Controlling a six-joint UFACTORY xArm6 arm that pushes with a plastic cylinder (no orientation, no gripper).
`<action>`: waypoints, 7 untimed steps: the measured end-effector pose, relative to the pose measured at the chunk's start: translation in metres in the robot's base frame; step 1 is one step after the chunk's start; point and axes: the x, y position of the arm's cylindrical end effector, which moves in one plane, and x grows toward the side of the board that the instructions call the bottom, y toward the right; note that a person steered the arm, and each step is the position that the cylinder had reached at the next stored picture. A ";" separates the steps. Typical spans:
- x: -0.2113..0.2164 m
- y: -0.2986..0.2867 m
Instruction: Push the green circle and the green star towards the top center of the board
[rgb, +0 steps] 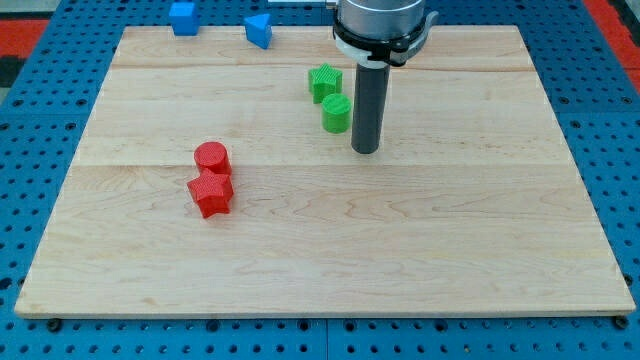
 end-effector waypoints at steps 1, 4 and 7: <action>0.000 -0.011; -0.056 -0.050; -0.109 -0.086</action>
